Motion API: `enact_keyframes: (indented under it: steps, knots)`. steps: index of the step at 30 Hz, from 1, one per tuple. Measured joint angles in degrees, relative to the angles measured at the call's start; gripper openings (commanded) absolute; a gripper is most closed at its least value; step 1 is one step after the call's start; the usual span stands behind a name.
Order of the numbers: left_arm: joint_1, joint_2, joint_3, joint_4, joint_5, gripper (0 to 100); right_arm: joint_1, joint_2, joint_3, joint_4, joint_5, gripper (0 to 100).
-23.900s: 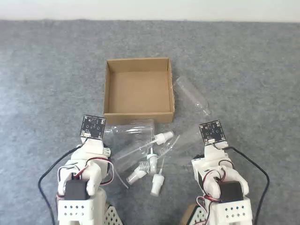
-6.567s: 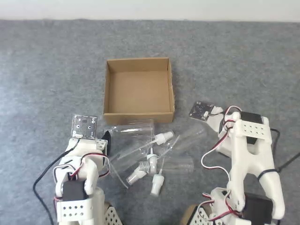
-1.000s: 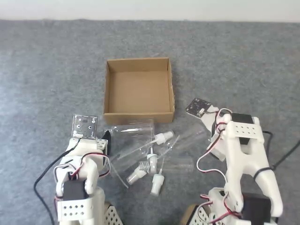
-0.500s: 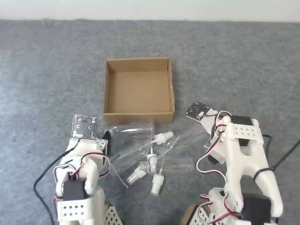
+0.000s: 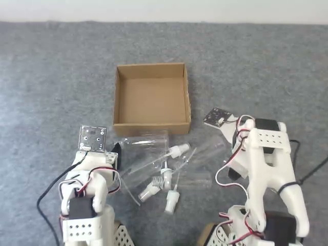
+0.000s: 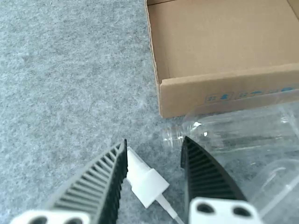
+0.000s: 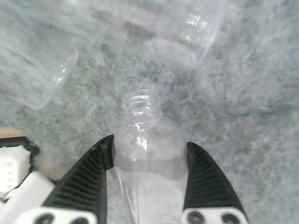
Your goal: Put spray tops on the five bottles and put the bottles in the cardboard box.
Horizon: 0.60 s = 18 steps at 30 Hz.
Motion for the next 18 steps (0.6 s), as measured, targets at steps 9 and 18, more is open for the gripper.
enact_keyframes:
  steps: [9,18]
  knots:
    - [0.00,0.00,0.00,0.00,0.00,18,0.00,0.00,-5.63,3.34,-8.00,4.1]
    - [0.00,0.00,0.00,0.00,0.00,18,-5.27,0.00,-8.62,3.52,-18.37,4.1]
